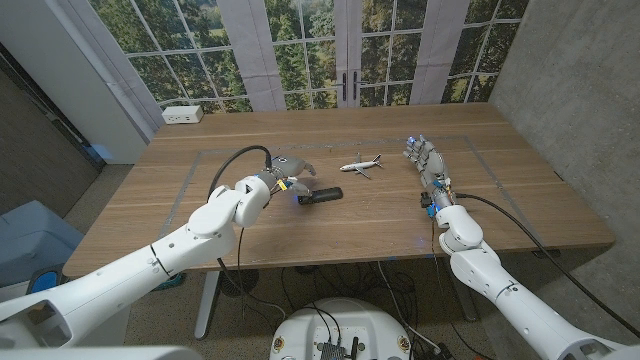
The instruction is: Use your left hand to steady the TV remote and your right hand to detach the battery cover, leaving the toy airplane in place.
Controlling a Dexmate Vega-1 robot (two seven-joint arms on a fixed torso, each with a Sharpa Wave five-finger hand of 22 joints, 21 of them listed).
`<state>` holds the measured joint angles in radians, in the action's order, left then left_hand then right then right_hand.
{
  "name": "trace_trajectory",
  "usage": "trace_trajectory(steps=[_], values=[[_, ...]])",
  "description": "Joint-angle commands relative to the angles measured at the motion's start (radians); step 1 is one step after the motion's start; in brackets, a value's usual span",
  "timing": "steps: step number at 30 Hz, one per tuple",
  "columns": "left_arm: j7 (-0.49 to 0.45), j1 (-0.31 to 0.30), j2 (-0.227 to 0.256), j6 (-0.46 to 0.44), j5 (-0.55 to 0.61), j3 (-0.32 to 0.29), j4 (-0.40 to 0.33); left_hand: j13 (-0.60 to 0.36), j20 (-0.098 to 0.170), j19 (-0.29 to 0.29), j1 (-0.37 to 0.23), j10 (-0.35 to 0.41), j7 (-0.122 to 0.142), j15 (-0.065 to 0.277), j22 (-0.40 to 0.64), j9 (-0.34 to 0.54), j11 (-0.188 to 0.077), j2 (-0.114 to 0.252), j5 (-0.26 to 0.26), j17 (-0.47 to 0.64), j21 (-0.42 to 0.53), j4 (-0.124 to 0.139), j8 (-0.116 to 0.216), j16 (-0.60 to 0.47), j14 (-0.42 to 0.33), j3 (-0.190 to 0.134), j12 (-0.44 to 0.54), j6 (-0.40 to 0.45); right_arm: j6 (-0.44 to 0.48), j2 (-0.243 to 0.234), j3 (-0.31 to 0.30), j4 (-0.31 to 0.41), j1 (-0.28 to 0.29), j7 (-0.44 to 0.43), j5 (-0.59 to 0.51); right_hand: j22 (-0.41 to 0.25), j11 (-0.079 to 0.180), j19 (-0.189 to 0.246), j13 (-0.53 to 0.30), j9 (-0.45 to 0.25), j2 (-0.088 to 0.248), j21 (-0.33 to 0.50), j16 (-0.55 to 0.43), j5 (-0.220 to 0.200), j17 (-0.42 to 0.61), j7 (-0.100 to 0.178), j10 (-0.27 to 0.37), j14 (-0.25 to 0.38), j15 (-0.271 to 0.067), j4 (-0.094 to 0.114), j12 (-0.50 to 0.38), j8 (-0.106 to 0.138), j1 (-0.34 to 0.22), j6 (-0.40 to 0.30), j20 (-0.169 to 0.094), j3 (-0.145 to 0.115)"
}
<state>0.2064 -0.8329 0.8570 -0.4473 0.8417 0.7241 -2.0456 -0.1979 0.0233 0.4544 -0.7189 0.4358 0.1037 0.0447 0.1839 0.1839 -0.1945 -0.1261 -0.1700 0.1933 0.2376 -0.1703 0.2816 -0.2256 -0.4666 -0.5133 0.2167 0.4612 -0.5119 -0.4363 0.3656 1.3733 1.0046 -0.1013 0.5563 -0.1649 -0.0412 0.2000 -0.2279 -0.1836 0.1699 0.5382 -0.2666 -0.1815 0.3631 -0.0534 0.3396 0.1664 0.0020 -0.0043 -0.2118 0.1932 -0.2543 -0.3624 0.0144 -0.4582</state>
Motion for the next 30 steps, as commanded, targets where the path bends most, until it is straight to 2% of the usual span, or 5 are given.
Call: trace_trajectory(steps=[1, 12, 23, 24, 30], values=[[0.036, -0.013, -0.013, -0.01, 0.043, 0.016, -0.003, -0.003, 0.002, 0.007, -0.007, 0.005, 0.003, 0.154, 0.004, 0.003, 0.004, 0.002, 0.0, 0.006, 0.002, 0.002, 0.0, -0.005, -0.007, 0.007, -0.001, -0.001, -0.006, -0.006, -0.007, 0.015, 0.017, -0.002, 0.004, -0.004, 0.0, 0.009, -0.002, -0.004, 0.0, -0.005, -0.008, 0.003, 0.003, 0.002, 0.011, 0.013, -0.002, -0.002, -0.01, 0.006, 0.008, -0.01, 0.002, -0.002], [0.035, -0.029, -0.033, -0.028, 0.088, 0.028, -0.001, -0.004, -0.007, 0.053, -0.013, 0.031, -0.015, 0.151, 0.004, 0.004, 0.014, 0.02, -0.001, 0.01, 0.016, 0.008, -0.007, -0.017, -0.037, 0.025, 0.003, 0.0, -0.016, -0.012, -0.011, 0.021, 0.03, 0.004, 0.007, -0.005, 0.0, 0.013, -0.002, -0.004, 0.0, -0.009, -0.009, 0.003, 0.003, 0.002, 0.015, 0.014, -0.002, -0.001, -0.011, 0.008, 0.012, -0.016, 0.003, -0.001], [0.063, -0.042, -0.081, -0.114, 0.197, 0.06, -0.002, -0.006, 0.012, 0.18, -0.018, 0.09, -0.042, 0.161, 0.009, 0.006, 0.025, 0.064, -0.003, 0.022, 0.06, 0.015, -0.017, -0.052, -0.118, 0.058, 0.013, 0.025, -0.023, -0.023, -0.02, 0.03, 0.047, 0.013, 0.017, -0.005, -0.002, 0.015, -0.002, -0.004, 0.0, -0.013, -0.01, 0.003, 0.004, 0.002, 0.018, 0.014, -0.002, -0.001, -0.012, 0.008, 0.014, -0.018, 0.003, 0.0], [0.072, -0.041, -0.086, -0.121, 0.206, 0.062, -0.002, -0.006, 0.02, 0.19, -0.018, 0.094, -0.044, 0.159, 0.01, 0.006, 0.042, 0.065, -0.003, 0.023, 0.064, 0.015, -0.019, -0.054, -0.122, 0.063, 0.013, 0.025, -0.024, -0.024, -0.021, 0.029, 0.047, 0.015, 0.017, -0.005, -0.001, 0.016, -0.002, -0.004, 0.0, -0.014, -0.01, 0.003, 0.004, 0.002, 0.018, 0.015, -0.001, -0.001, -0.012, 0.008, 0.014, -0.018, 0.004, 0.0], [0.141, -0.027, -0.116, -0.159, 0.253, 0.084, 0.003, -0.008, 0.019, 0.239, 0.006, 0.112, -0.059, 0.159, 0.013, 0.007, 0.058, 0.085, -0.002, 0.03, 0.084, 0.029, -0.027, -0.07, -0.157, 0.082, 0.015, 0.029, -0.027, -0.027, -0.024, 0.029, 0.05, 0.021, 0.021, -0.005, -0.003, 0.02, -0.002, -0.004, -0.001, -0.015, -0.012, 0.003, 0.004, 0.003, 0.019, 0.018, 0.001, -0.001, -0.012, 0.008, 0.015, -0.019, 0.004, 0.0]])
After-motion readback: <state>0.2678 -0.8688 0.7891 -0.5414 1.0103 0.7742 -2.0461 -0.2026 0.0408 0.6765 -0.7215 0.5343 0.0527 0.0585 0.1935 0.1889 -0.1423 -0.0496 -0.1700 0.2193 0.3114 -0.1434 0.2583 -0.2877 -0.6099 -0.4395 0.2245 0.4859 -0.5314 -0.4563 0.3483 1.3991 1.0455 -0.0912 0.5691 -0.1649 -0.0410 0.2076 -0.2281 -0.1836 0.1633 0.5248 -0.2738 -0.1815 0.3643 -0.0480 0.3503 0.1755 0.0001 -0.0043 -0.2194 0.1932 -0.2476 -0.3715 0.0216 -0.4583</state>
